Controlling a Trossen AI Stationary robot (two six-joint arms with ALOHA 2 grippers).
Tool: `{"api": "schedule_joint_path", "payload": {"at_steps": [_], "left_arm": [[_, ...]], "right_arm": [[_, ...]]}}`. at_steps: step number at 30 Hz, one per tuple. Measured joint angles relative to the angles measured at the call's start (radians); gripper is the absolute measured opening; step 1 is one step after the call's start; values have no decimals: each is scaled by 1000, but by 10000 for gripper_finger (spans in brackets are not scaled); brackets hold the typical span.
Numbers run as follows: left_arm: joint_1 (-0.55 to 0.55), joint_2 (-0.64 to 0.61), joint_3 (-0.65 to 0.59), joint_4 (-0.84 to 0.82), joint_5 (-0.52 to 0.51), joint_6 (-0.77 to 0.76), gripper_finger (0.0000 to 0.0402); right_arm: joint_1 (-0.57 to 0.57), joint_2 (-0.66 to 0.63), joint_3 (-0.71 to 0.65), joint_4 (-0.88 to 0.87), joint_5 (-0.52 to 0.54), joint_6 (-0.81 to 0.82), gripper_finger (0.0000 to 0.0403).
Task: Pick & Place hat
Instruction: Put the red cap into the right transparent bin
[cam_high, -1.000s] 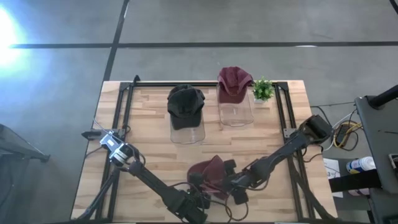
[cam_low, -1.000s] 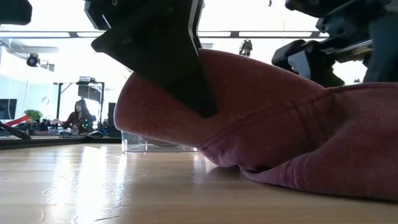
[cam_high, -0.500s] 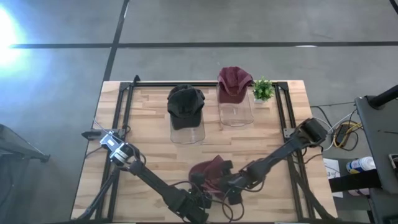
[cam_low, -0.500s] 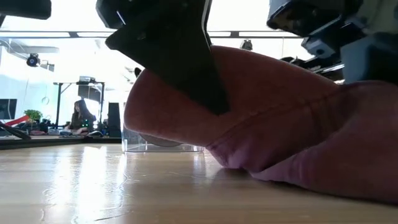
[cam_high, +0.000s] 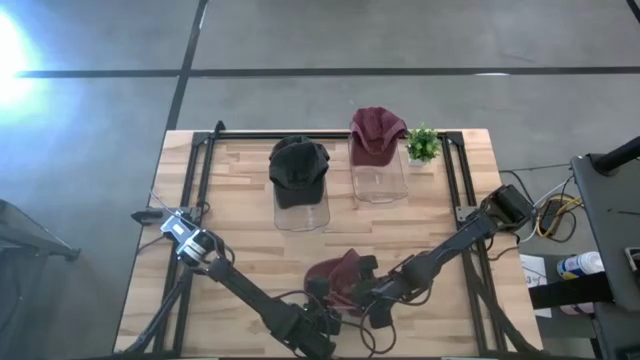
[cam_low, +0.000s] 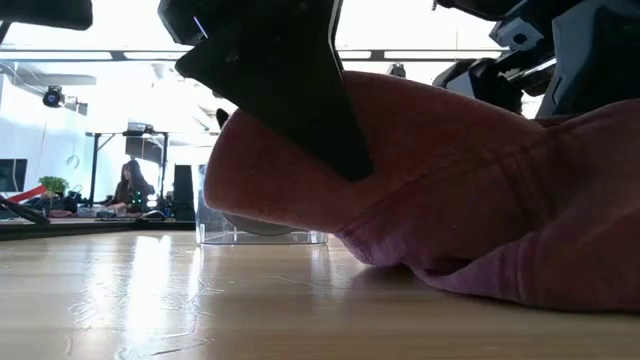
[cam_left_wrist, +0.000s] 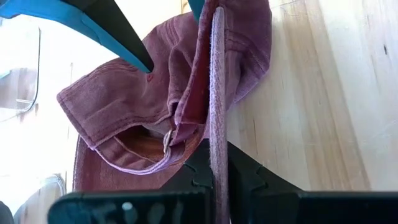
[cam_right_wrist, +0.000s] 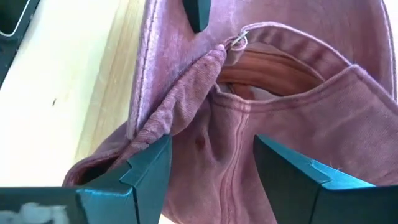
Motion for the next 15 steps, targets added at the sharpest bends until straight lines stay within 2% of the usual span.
{"api": "schedule_joint_path", "payload": {"at_steps": [6,15], "left_arm": [[0,0,5,-1,0,16,19],[1,0,52,5,15,58,19]], "right_arm": [[14,-7,6,-16,-6,59,224],[20,65,25,89,-35,45,224]]}}
